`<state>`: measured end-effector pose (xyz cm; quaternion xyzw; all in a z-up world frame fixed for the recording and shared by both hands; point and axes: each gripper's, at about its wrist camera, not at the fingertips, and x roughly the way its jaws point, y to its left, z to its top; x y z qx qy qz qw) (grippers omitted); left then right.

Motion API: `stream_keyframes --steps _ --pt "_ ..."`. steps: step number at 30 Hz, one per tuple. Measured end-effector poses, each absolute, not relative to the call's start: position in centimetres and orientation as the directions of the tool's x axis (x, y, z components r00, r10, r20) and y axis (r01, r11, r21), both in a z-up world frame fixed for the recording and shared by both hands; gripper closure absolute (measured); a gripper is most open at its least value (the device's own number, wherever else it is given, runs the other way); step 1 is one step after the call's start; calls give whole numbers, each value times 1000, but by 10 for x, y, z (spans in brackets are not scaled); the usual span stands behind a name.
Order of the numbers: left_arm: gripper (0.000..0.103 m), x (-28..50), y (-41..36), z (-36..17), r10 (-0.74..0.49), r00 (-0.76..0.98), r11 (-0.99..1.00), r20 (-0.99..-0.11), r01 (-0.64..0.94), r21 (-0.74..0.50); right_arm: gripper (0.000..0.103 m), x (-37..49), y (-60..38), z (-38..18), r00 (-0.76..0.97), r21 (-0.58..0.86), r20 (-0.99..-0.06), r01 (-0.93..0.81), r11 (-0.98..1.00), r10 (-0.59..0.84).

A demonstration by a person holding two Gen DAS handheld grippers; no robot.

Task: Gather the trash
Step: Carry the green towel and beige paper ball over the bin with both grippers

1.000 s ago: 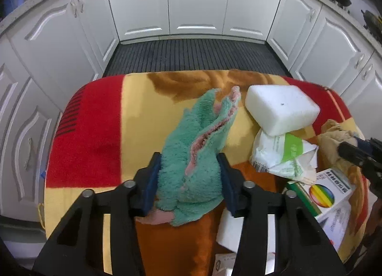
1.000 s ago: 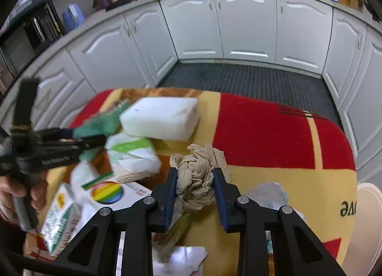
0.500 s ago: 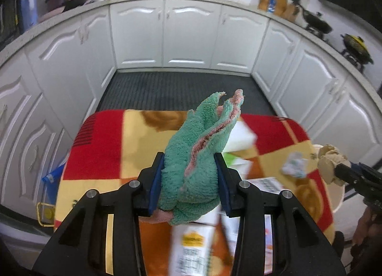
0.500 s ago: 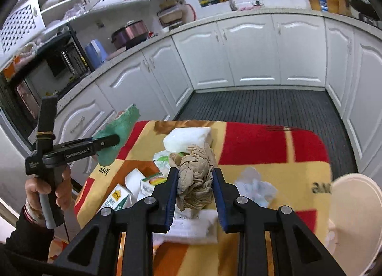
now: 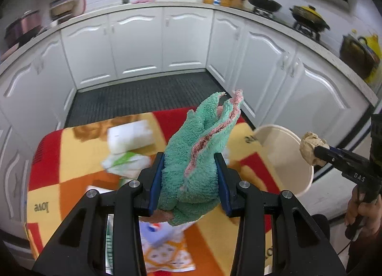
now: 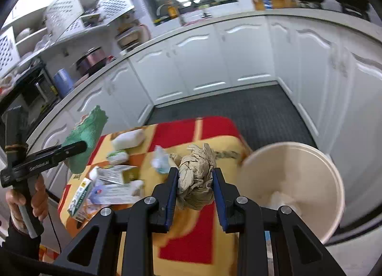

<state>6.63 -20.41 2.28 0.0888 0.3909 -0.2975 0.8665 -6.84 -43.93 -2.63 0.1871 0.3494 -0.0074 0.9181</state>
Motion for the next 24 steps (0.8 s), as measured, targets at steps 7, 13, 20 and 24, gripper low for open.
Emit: stream_keyframes --steps 7,13,20,24 --pt "65 47 -245 18 -456 497 774 -738 631 -54 76 -94 -465 -36 744 322 -666 211 923 62" --pt "65 36 -270 16 -475 475 749 -741 660 -57 76 -109 -486 -46 733 317 -680 263 911 25" --pt "65 27 -305 11 -501 428 718 -752 690 -85 76 -117 -503 -60 708 300 -706 311 902 -10" --pt "65 20 -331 4 -508 398 701 -764 706 -99 76 -121 -514 -70 694 303 -720 337 891 -19"
